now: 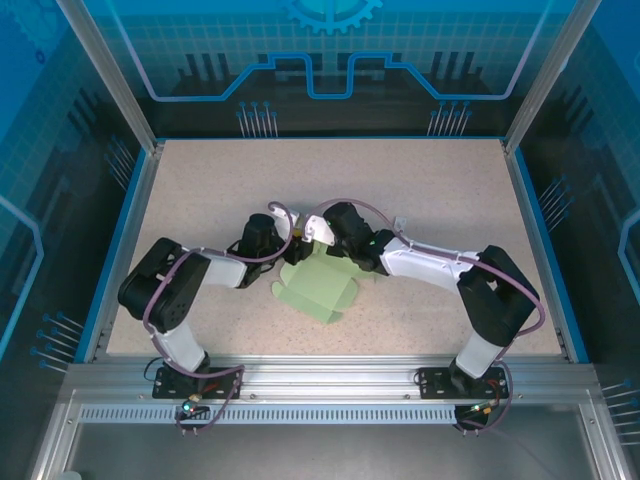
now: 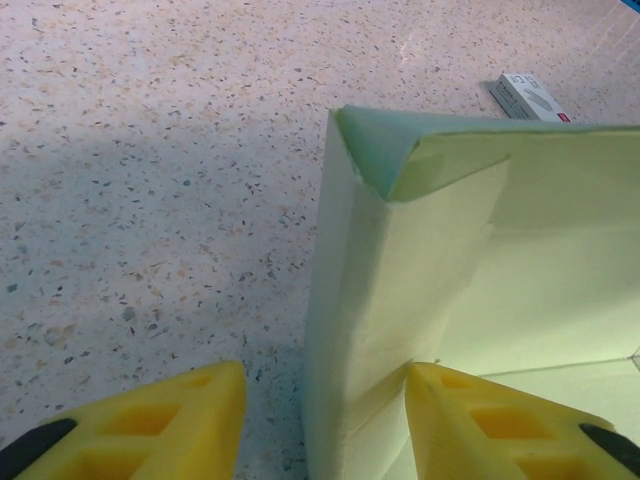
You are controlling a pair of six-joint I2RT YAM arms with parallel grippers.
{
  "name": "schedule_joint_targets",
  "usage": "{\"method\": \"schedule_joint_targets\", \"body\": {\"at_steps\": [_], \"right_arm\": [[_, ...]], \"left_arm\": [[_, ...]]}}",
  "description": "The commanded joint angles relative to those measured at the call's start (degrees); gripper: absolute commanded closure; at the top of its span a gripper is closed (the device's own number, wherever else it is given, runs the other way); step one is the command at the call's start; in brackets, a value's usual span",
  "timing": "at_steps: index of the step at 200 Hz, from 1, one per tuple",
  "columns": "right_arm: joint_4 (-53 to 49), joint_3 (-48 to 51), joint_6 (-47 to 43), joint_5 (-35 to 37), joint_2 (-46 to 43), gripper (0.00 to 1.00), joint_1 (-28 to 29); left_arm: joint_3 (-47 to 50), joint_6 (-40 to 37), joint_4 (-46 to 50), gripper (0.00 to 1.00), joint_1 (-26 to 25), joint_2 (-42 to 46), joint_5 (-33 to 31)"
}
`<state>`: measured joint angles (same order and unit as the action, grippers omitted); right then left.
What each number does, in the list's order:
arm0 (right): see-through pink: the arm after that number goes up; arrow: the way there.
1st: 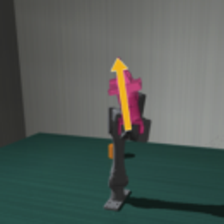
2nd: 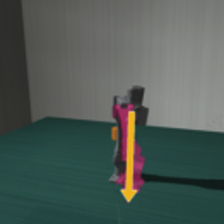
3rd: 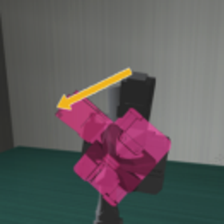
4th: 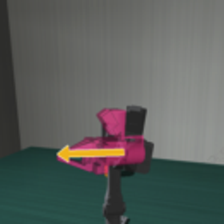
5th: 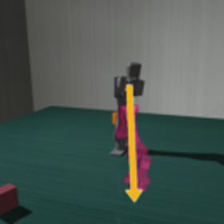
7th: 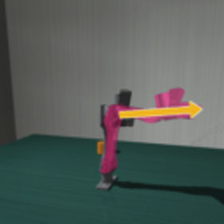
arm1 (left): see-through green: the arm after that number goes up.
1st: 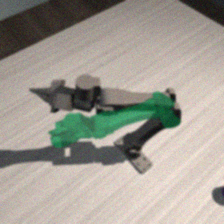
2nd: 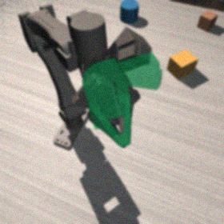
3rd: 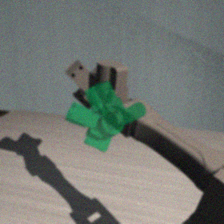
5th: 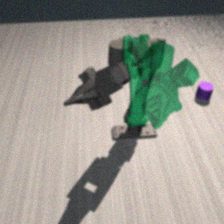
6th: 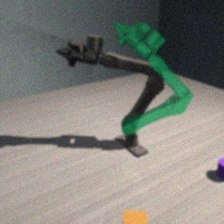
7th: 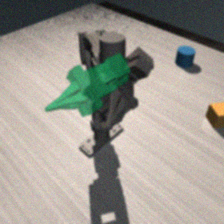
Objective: Fold the paper box
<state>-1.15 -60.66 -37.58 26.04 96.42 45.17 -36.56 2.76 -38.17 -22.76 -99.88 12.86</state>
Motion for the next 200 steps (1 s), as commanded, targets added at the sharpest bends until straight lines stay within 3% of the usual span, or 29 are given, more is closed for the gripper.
{"method": "schedule_joint_targets", "body": {"at_steps": [1, 41, 120, 200], "right_arm": [[4.9, 2.43, -2.24, 2.7, -1.28, 1.0, 1.54], [8.68, 5.44, -3.13, 3.22, -2.54, 1.0, 2.38], [12.71, 5.31, -5.69, 3.59, -3.77, 1.0, 2.89], [19.78, 9.08, -12.47, 6.34, -1.91, 1.0, 4.9]], "left_arm": [[0.77, -1.23, -3.43, 0.55, 0.38, -1.71, 2.39], [1.83, -1.62, -7.16, 0.62, 0.36, -3.5, 1.85], [3.25, -1.8, -11.38, 0.65, 0.0, -4.98, 1.26], [3.86, -1.08, -16.07, 0.52, -0.11, -5.77, 0.02]]}}
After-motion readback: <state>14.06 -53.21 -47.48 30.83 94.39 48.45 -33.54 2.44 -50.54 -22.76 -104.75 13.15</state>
